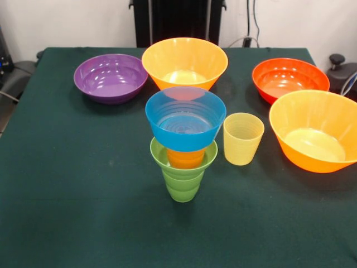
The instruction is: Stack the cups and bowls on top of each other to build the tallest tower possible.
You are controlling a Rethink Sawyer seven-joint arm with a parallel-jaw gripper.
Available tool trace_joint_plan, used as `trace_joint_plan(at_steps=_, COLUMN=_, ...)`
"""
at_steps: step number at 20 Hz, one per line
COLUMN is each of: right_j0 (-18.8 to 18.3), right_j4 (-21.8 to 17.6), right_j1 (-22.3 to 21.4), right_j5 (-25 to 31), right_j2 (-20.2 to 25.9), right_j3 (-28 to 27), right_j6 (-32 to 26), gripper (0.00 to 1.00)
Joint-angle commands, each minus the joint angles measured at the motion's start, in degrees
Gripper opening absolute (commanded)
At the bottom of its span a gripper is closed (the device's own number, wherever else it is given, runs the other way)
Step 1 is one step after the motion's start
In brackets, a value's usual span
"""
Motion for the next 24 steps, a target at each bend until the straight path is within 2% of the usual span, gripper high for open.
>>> trace_joint_plan(at_steps=1, right_j0=0.44, right_j4=1.95, right_j1=-1.98, right_j5=9.75, right_j2=6.64, right_j3=-2.95, right_j6=-14.2, gripper=0.0)
trace_joint_plan(at_steps=5, right_j0=-0.51, right_j4=2.6, right_j1=-3.45, right_j5=10.18, right_j2=8.68, right_j3=-3.42, right_j6=-14.14, gripper=0.0)
trace_joint_plan(at_steps=8, right_j0=-0.01, right_j4=2.63, right_j1=-4.83, right_j5=12.15, right_j2=8.79, right_j3=-4.77, right_j6=-13.47, gripper=0.0)
trace_joint_plan(at_steps=16, right_j0=0.18, right_j4=3.33, right_j1=-7.46, right_j5=12.18, right_j2=10.09, right_j3=-4.52, right_j6=-10.72, gripper=0.0)
trace_joint_plan(at_steps=21, right_j0=1.61, right_j4=3.25, right_j1=-7.1, right_j5=12.88, right_j2=9.11, right_j3=-6.0, right_j6=-9.69, gripper=0.0)
trace_joint_plan(at_steps=24, right_j0=1.4, right_j4=4.06, right_j1=-8.73, right_j5=11.21, right_j2=9.69, right_j3=-3.54, right_j6=-8.19, gripper=0.0)
